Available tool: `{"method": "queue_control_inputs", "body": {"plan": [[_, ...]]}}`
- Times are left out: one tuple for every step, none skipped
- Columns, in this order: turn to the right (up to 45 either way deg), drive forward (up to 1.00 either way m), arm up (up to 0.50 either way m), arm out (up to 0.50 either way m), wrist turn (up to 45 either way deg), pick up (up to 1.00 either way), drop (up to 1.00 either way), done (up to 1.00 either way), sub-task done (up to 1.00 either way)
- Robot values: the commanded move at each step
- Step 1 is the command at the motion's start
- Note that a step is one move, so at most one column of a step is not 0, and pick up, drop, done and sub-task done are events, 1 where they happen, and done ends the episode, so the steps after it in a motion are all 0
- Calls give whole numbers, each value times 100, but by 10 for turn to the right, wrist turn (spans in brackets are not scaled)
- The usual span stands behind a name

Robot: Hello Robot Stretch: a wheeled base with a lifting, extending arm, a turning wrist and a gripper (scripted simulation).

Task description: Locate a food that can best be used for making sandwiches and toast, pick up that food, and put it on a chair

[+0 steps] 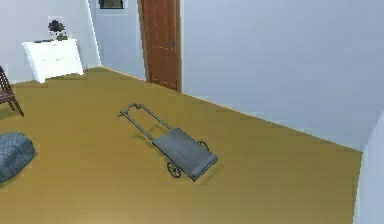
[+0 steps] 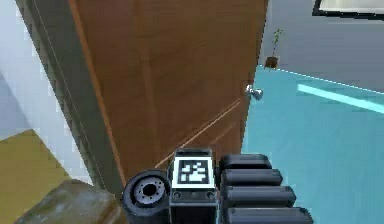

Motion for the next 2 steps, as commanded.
{"method": "queue_control_inputs", "body": {"plan": [[0, 55, 0, 0, 0, 0, 0, 0, 0], [390, 0, 0, 0, 0, 0, 0, 0, 0]]}}
